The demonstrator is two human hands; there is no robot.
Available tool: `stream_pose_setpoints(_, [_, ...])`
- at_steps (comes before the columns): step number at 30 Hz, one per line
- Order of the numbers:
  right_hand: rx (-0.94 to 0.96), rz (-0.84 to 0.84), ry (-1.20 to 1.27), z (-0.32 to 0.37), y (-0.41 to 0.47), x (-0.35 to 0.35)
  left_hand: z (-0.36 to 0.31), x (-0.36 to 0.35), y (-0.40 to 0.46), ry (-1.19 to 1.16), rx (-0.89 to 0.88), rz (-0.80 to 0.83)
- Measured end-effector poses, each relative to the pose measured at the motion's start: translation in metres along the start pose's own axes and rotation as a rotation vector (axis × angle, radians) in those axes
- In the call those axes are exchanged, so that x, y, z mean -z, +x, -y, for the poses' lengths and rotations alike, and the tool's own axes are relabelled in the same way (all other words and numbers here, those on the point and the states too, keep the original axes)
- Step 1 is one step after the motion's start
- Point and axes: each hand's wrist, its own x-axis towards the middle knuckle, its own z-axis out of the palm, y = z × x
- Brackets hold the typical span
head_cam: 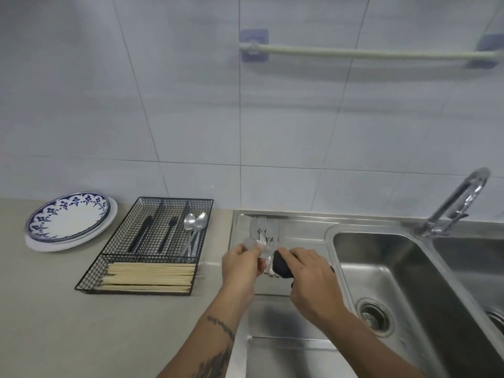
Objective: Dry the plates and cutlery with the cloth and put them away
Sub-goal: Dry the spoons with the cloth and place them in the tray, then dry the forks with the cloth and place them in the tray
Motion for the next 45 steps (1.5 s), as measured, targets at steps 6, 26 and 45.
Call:
stream_pose_setpoints(6, [-0.147, 0.108, 0.066, -0.025, 0.025, -0.013, -0.05, 0.067, 0.071, -0.223, -0.006, -0.288])
stream_pose_setpoints(26, [-0.48, 0.128, 0.615, -0.041, 0.055, -0.05, -0.127, 0.109, 0.216, 1.077, -0.429, -0.202])
stream_pose_setpoints(45, [-0.532, 0.004, 0.689, -0.052, 0.056, -0.038, -0.039, 0.007, 0.189, 1.292, -0.536, 0.028])
